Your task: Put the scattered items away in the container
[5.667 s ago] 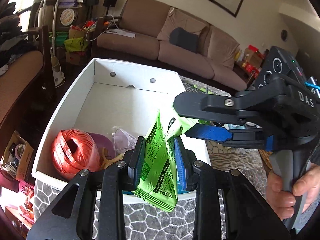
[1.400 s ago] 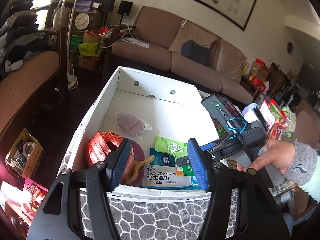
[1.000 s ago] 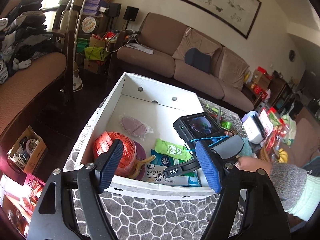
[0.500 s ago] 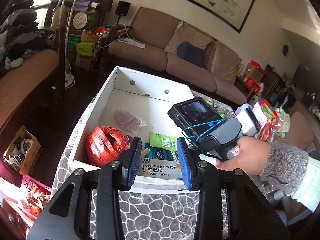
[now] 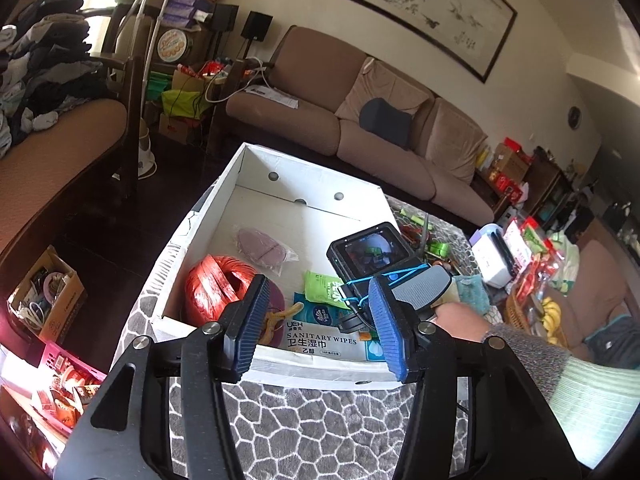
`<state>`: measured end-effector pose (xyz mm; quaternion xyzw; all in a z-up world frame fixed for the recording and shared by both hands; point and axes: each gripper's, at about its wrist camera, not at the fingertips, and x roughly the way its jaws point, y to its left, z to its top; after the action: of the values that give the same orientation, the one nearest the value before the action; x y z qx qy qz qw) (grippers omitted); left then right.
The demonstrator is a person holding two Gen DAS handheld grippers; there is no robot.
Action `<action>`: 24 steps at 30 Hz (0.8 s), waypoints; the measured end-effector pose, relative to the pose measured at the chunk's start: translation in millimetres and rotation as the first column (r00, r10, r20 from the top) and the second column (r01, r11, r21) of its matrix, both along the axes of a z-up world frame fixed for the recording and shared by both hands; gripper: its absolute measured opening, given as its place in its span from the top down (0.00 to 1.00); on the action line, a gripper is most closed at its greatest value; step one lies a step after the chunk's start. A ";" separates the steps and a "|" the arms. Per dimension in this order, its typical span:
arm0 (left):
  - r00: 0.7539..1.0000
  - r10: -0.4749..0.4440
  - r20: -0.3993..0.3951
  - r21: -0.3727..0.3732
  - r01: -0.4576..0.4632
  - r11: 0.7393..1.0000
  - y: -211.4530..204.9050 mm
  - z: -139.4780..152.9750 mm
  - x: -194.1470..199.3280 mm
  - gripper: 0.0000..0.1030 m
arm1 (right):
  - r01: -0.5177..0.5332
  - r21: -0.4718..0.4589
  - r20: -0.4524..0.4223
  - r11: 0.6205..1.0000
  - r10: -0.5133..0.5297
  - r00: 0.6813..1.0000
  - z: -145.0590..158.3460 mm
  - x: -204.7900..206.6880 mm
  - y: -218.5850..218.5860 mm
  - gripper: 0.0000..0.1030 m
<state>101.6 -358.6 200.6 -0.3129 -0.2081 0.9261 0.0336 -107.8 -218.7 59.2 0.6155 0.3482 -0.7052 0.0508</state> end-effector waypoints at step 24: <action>0.985 -0.166 0.053 0.183 0.154 0.971 25.2 -20.4 -43.1 0.13 | -0.140 -0.347 -0.006 0.927 0.148 0.989 89.7 -6.1 40.5 0.57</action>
<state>58.5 -333.3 180.3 -0.3556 -0.2651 0.8870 0.1288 -114.0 -178.2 149.0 0.5769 0.2624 -0.7435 0.2134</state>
